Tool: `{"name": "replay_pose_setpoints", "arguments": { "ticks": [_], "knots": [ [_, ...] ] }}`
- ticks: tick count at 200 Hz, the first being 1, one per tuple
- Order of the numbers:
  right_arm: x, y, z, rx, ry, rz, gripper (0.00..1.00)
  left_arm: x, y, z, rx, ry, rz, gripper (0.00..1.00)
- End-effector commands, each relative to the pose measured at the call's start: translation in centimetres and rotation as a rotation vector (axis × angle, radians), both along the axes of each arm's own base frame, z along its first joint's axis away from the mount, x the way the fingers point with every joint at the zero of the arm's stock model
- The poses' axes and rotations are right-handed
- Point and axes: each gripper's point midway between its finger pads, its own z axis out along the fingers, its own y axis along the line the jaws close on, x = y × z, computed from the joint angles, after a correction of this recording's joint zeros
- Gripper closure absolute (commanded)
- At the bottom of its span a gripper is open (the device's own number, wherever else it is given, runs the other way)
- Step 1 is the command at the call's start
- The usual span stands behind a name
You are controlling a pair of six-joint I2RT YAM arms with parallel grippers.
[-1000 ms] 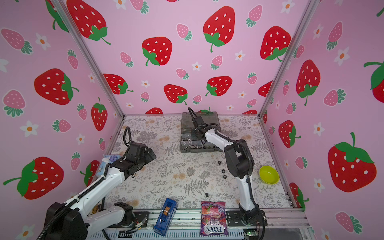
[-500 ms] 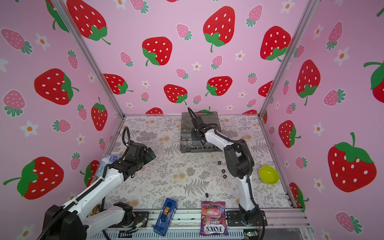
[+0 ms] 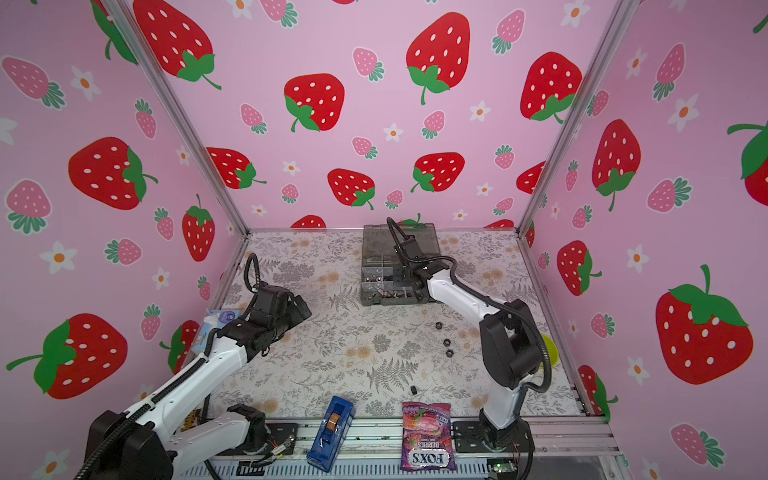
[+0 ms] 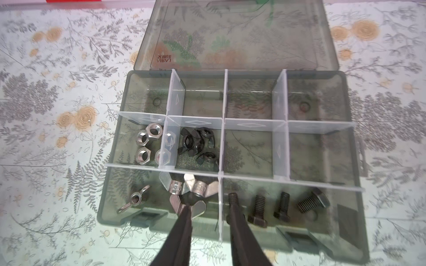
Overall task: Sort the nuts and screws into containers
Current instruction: 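Move the right gripper back to the black hex nuts beside the box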
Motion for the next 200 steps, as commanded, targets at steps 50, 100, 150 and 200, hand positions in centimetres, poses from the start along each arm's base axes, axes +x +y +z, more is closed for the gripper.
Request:
{"name": "replay_pose_setpoints", "arguments": {
  "ticks": [50,100,150,200],
  "knots": [
    [-6.9,-9.1,-3.6,-0.109,0.16,-0.173,0.58,0.2,0.5,-0.7,0.027,0.029,0.015,0.01],
    [-8.9,-11.6,-6.8,-0.141,0.28,-0.187,0.43,0.4,0.0,-1.1,0.012,0.044,0.002,0.01],
    [-8.8,-11.8,-9.3,-0.176,0.367,-0.149,0.32,0.4,0.0,-1.2,0.01,0.044,0.004,0.01],
    [-8.1,-11.3,-11.6,-0.186,0.426,-0.103,0.39,0.5,-0.1,-1.3,0.009,0.048,0.002,0.01]
  ]
}}
